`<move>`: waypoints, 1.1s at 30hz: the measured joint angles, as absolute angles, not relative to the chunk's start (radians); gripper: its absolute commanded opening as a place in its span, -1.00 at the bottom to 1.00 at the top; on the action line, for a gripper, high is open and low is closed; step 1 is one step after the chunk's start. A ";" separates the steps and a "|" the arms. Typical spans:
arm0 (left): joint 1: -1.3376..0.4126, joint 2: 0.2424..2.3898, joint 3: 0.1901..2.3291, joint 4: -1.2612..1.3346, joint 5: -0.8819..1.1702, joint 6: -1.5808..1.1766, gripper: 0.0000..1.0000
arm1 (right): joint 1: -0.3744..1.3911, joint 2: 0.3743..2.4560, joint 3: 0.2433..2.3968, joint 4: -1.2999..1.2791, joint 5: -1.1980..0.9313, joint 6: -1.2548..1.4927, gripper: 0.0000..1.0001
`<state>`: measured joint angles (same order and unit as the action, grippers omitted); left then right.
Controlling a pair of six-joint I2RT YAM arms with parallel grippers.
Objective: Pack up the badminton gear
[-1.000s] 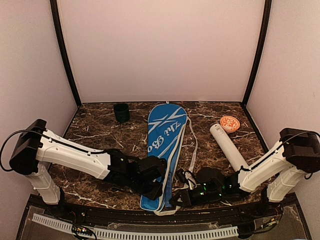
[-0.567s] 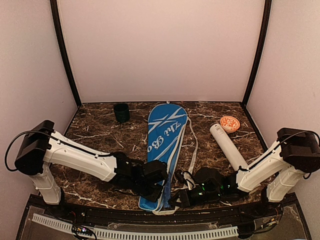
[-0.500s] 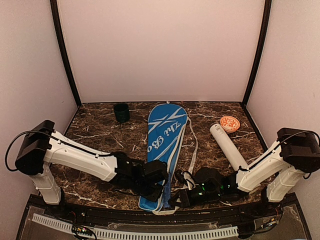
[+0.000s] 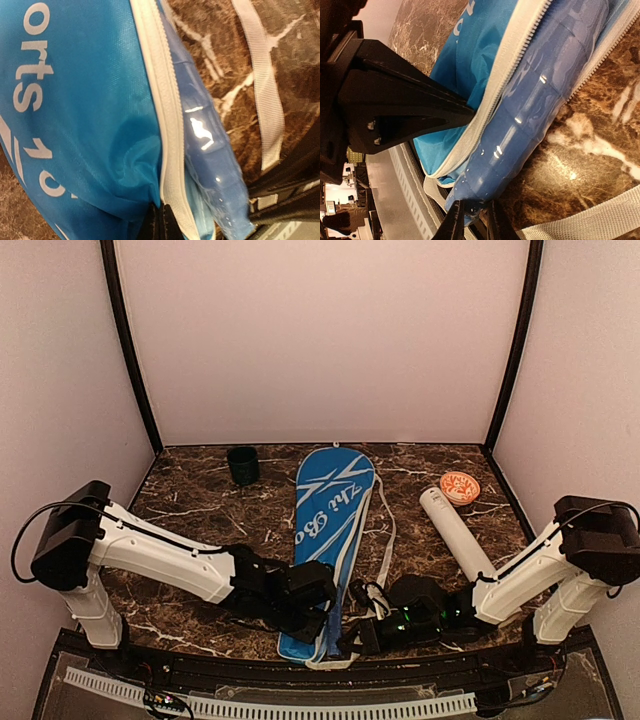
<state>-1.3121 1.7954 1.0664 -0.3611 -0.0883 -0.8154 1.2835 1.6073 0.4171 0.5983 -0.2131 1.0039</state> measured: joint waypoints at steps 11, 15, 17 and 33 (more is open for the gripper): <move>-1.311 1.578 0.930 -0.216 -0.048 -0.799 -1.00 | 1.283 1.586 0.440 0.553 -0.208 0.981 -0.83; -1.311 1.576 0.908 -0.168 -0.027 -0.797 -1.00 | 1.283 1.554 0.465 0.531 -0.202 0.958 -0.90; -1.311 1.576 0.904 -0.149 -0.015 -0.797 -1.00 | 1.282 1.552 0.481 0.530 -0.201 0.946 -0.92; -1.293 1.575 0.870 -0.070 0.015 -0.802 -1.00 | 1.281 1.362 0.438 0.433 -0.176 0.937 -0.30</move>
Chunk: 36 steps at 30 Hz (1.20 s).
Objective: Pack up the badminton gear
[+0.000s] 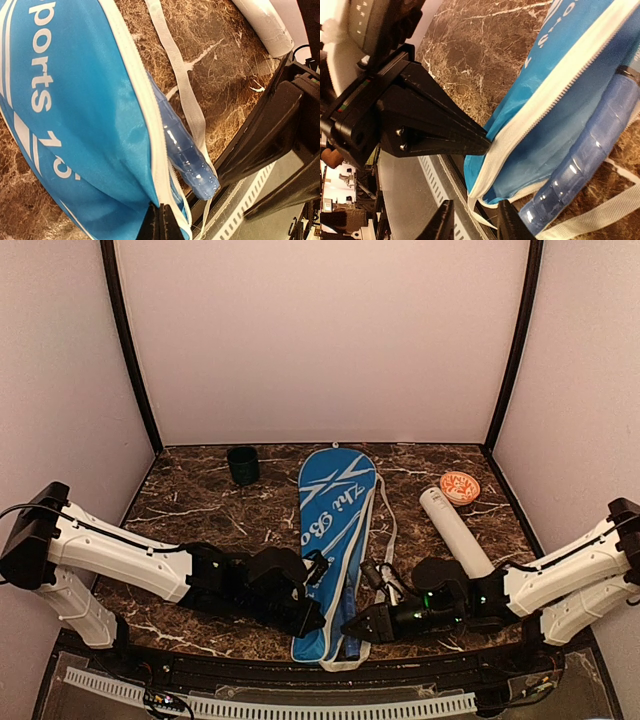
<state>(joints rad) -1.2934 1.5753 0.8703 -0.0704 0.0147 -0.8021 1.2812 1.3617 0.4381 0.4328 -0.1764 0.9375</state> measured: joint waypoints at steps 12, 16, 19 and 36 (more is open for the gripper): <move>-1.293 1.576 0.868 -0.040 0.033 -0.809 -1.00 | 1.255 1.450 0.332 0.464 -0.218 1.059 -0.21; -1.293 1.577 0.867 -0.036 0.035 -0.812 -1.00 | 1.250 1.517 0.331 0.574 -0.263 1.085 -0.44; -1.293 1.580 0.867 -0.030 0.038 -0.813 -1.00 | 1.238 1.561 0.324 0.659 -0.297 1.124 -0.61; -1.285 1.587 0.859 0.006 0.048 -0.812 -1.00 | 1.201 1.491 0.388 0.611 -0.365 1.132 -0.65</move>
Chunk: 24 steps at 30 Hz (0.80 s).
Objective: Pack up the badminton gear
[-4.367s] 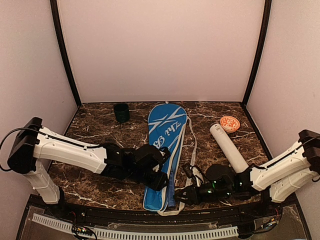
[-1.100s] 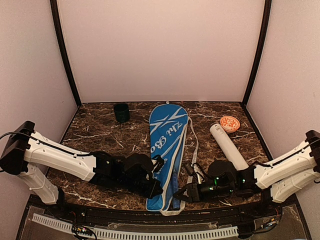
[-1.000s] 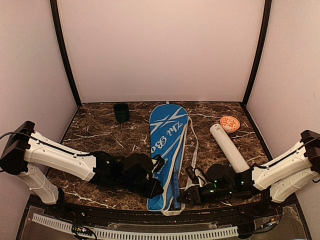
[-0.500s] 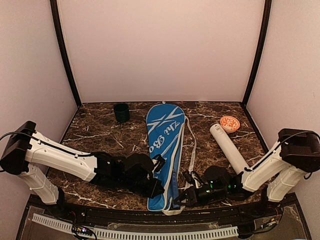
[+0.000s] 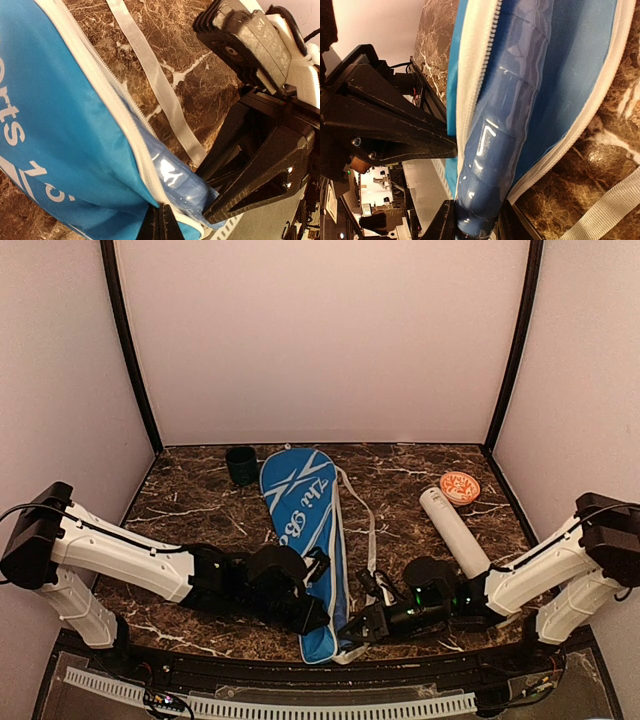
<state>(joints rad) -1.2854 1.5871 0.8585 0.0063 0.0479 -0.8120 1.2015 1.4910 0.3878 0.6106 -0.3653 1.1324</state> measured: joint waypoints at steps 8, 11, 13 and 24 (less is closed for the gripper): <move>-1.285 1.587 0.830 0.033 0.049 -0.804 -1.00 | 1.201 1.619 0.412 0.637 -0.356 1.091 -0.58; -1.284 1.587 0.822 0.038 0.052 -0.804 -1.00 | 1.201 1.655 0.426 0.654 -0.359 1.081 -0.40; -1.282 1.587 0.819 0.041 0.056 -0.801 -1.00 | 1.201 1.664 0.436 0.659 -0.362 1.071 -0.24; -1.275 1.585 0.817 0.057 0.080 -0.791 -1.00 | 1.203 1.499 0.423 0.557 -0.333 1.002 0.05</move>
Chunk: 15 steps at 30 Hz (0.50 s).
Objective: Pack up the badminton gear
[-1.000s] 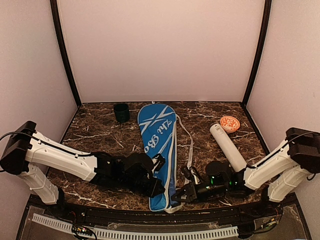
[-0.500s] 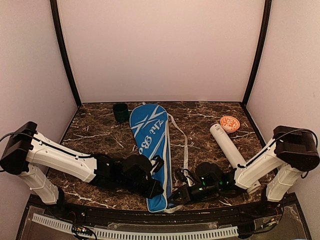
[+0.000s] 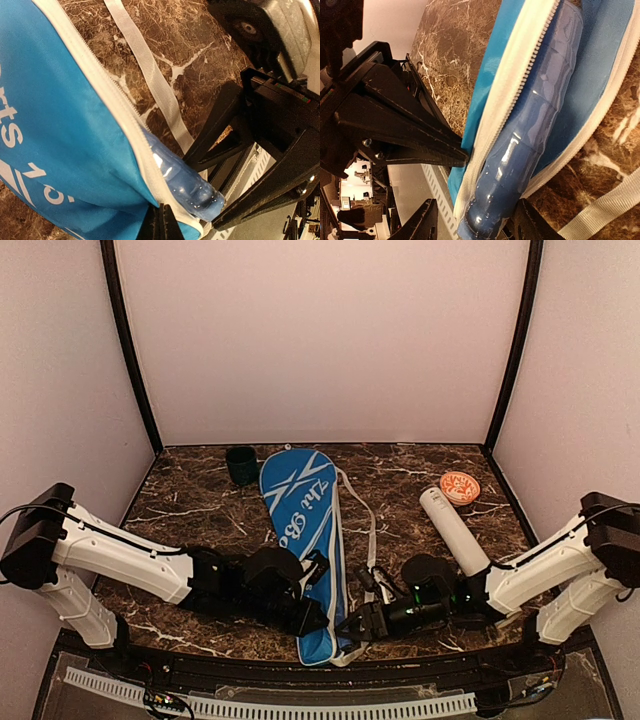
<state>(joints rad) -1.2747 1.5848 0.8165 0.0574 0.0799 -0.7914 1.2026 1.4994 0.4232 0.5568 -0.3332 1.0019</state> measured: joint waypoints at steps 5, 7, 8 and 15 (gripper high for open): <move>-1.271 1.585 0.817 0.060 0.091 -0.789 -1.00 | 1.203 1.428 0.408 0.467 -0.309 0.984 -0.11; -1.270 1.585 0.817 0.060 0.092 -0.789 -1.00 | 1.203 1.409 0.399 0.439 -0.299 0.981 -0.23; -1.270 1.585 0.817 0.060 0.093 -0.788 -1.00 | 1.203 1.407 0.397 0.433 -0.296 0.976 -0.31; -1.270 1.585 0.817 0.059 0.094 -0.786 -1.00 | 1.203 1.473 0.395 0.430 -0.298 0.967 -0.42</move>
<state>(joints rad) -1.2697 1.5848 0.8165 0.0593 0.0944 -0.7856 1.2026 1.4727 0.3950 0.4301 -0.2981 0.9668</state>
